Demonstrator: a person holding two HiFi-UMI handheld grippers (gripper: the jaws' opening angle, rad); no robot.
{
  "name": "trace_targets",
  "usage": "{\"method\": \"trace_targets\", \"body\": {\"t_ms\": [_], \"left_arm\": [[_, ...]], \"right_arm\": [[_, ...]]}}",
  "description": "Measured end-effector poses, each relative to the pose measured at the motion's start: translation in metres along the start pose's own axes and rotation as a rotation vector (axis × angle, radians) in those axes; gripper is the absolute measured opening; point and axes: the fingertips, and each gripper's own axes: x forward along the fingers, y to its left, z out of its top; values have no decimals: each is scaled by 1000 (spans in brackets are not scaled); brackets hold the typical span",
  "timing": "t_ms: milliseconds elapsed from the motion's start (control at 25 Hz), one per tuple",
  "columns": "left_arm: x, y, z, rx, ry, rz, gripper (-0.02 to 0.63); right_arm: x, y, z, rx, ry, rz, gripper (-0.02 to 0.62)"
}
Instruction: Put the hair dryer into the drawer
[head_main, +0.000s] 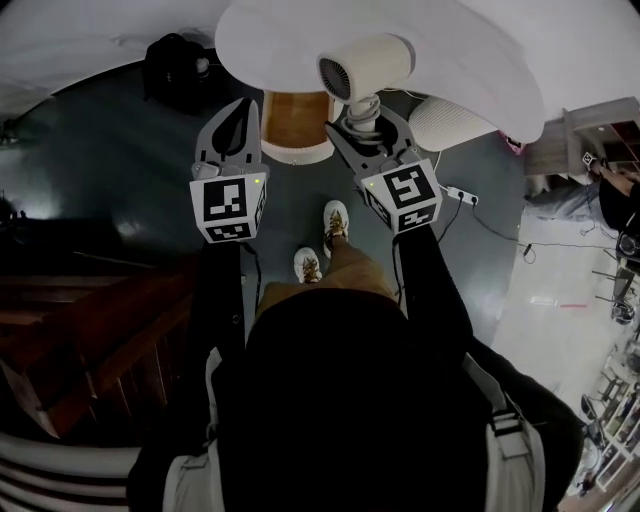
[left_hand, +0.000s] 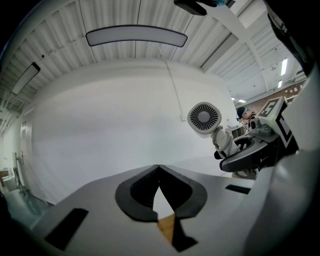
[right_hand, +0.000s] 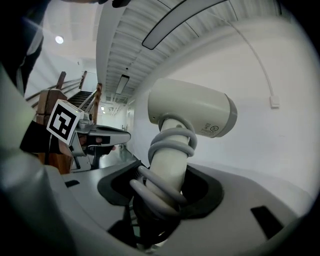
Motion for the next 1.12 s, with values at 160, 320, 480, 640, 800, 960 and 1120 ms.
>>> {"method": "trace_targets", "body": {"t_ms": [160, 320, 480, 640, 800, 960, 1120], "left_arm": [[25, 8, -11, -2, 39, 33, 15], [49, 14, -25, -15, 71, 66, 14], [73, 22, -36, -36, 81, 86, 15], [92, 30, -49, -58, 89, 117, 15], [101, 28, -66, -57, 114, 126, 15], [108, 33, -75, -59, 136, 116, 15], [116, 40, -95, -81, 170, 111, 15]], "right_arm": [[32, -16, -8, 2, 21, 53, 249], [64, -31, -17, 20, 49, 109, 249], [92, -41, -28, 27, 74, 161, 249], [113, -49, -47, 22, 111, 210, 249], [121, -48, -71, 28, 153, 252, 249], [131, -33, -87, 46, 206, 304, 249], [139, -23, -117, 64, 286, 354, 249]]}}
